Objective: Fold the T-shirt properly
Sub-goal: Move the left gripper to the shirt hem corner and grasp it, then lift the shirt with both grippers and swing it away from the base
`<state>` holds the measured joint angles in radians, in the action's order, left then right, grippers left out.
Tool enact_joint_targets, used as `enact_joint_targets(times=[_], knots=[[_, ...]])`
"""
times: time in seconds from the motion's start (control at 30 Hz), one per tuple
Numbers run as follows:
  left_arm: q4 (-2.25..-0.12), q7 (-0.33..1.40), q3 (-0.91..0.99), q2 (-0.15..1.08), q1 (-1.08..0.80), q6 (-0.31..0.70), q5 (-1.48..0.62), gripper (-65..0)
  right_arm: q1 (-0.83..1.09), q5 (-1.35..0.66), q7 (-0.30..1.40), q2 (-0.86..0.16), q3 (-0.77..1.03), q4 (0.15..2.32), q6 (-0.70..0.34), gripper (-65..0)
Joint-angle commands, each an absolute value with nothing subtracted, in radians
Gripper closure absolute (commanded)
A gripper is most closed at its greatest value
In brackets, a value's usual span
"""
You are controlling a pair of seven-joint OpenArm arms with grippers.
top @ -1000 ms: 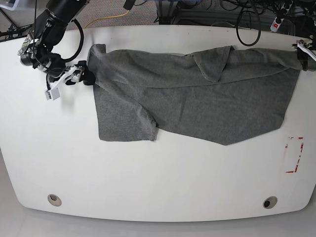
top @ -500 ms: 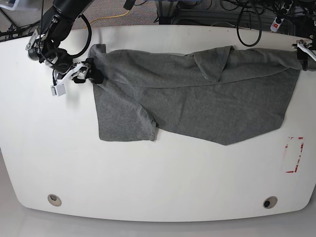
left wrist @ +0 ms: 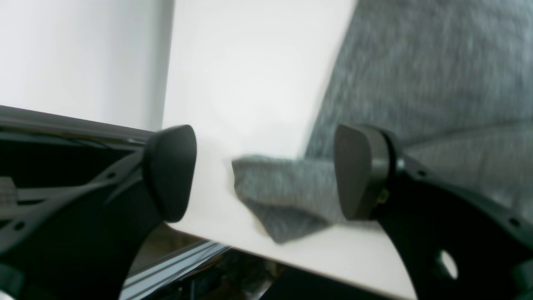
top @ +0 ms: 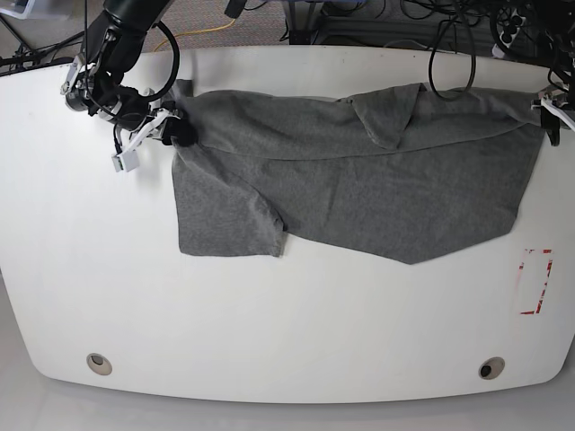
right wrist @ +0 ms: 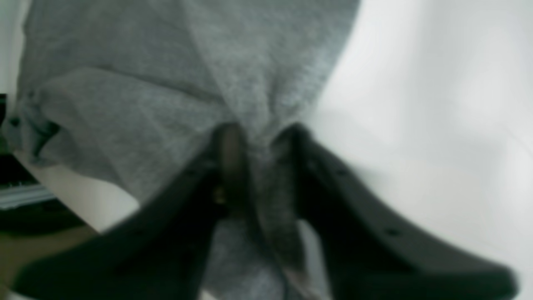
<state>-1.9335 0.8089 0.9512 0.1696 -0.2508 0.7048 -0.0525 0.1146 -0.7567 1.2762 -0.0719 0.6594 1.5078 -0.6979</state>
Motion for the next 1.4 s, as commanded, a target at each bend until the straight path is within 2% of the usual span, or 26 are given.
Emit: enact_joint_targets(times=[0.0, 0.03, 0.13, 0.3, 0.67, 0.93, 1.07, 1.37], knots=[[-1.949, 0.866, 0.96, 0.186, -0.196, 0.698, -0.058, -48.9, 0.105, -0.766, 1.267, -0.084, 0.659, 1.521, -0.698, -1.9], [-1.949, 0.889, 0.947, 0.188, -0.173, 0.698, -0.058, -50.3, 0.105, -0.766, 1.267, -0.085, 0.659, 1.521, -0.698, 0.0], [-1.948, 0.934, 0.901, 0.189, -0.105, 0.698, -0.058, -56.1, 0.105, -0.766, 1.265, -0.085, 0.659, 1.521, -0.698, 0.0], [-1.905, 0.957, 0.799, 0.189, -0.004, 0.588, -0.058, -62.8, 0.105, -0.766, 1.264, -0.085, 0.659, 1.523, -0.698, 0.0], [-1.498, 0.951, 0.73, 0.26, 0.219, 0.576, -0.064, -62.8, 0.105, -0.766, 1.231, -0.105, 0.659, 1.523, -0.698, 0.0], [-1.204, 0.759, 0.595, 0.352, 0.278, 0.581, -0.067, -62.8, 0.102, -0.766, 1.228, -0.107, 0.659, 1.523, -0.698, 0.0], [-1.078, 0.71, 0.542, 0.366, 0.323, 0.673, -0.067, -62.6, 0.097, -0.766, 1.214, -0.107, 0.659, 1.523, -0.698, 0.0], [-0.972, 0.694, 0.532, 0.374, 0.351, 0.698, -0.065, -62.6, 0.091, -0.766, 1.214, -0.107, 0.659, 1.523, -0.698, 0.0]])
